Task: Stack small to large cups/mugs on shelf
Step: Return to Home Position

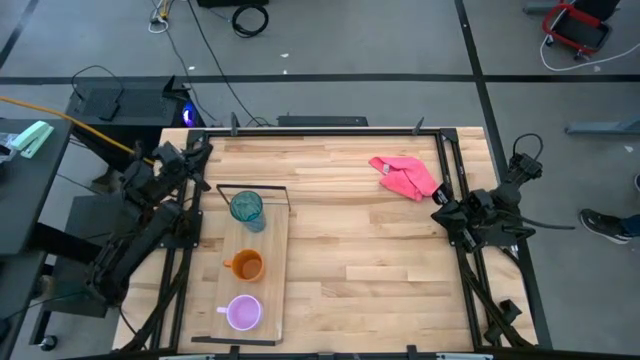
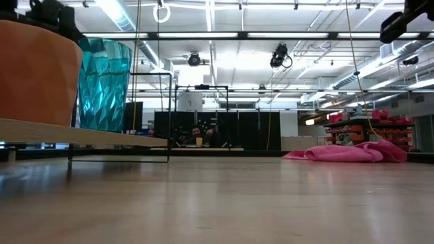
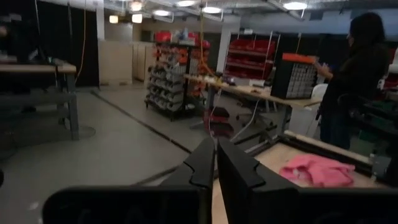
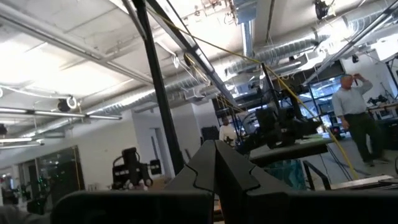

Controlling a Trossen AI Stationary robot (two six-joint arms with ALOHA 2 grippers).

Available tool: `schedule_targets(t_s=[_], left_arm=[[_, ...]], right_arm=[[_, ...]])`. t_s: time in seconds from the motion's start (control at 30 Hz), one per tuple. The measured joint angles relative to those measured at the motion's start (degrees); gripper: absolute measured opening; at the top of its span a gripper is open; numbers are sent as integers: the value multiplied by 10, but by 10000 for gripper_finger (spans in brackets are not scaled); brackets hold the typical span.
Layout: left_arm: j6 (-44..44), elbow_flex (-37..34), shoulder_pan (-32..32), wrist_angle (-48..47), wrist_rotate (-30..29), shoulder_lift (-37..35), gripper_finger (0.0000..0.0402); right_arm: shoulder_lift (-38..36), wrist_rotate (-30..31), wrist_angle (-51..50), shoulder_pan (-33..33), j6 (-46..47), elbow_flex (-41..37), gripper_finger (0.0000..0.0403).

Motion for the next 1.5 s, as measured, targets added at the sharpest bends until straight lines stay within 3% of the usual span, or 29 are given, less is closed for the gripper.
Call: schedule_targets(t_s=[0.53,1.37,1.5], left_arm=[[-1,-137,-1,197,-20,0,24],[76,-165,0,194,-225,1,38],[97,-165,6,192,-234,1,40]], right_arm=[[0,0,-27,0,26,0,14],[0,0,-48,0,35,0,14],[0,0,-54,0,32,0,14]])
